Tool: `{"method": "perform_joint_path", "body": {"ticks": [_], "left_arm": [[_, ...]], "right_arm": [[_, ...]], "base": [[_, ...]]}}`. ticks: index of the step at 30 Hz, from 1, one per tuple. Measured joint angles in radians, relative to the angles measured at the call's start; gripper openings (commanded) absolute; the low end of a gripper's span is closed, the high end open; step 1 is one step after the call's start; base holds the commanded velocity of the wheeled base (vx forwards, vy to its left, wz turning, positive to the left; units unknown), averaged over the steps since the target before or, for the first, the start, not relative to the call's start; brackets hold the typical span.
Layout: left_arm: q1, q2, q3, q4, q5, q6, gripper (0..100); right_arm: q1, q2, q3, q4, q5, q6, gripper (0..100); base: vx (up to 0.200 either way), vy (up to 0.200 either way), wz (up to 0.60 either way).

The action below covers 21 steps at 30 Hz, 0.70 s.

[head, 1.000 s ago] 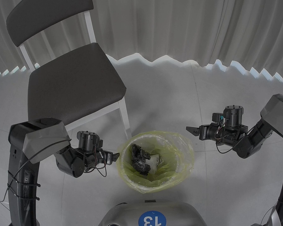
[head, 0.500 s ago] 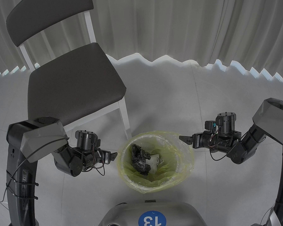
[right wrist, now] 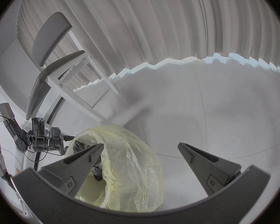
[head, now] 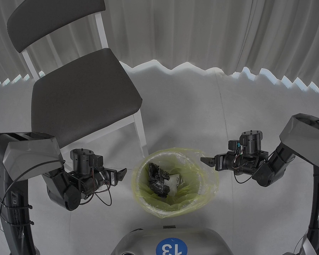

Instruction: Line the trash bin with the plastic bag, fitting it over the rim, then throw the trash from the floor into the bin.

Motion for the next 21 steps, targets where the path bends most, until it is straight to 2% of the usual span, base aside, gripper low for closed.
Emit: {"method": "perform_joint_path", "body": {"ticks": [5, 14, 21], "left_arm": [[-0.011, -0.014, 0.052, -0.053, 0.001, 0.0, 100], [-0.024, -0.055, 0.085, -0.06, 0.001, 0.0, 100], [-0.032, -0.119, 0.124, -0.061, 0.001, 0.0, 100]], "right_arm": [[-0.01, 0.056, -0.034, 0.002, -0.002, 0.0, 100], [-0.043, 0.126, -0.086, 0.004, -0.003, 0.0, 100], [-0.026, 0.18, -0.11, 0.006, -0.011, -0.01, 100]], "base": [[0.0, 0.0, 0.0], [0.0, 0.0, 0.0], [0.0, 0.0, 0.0]]}}
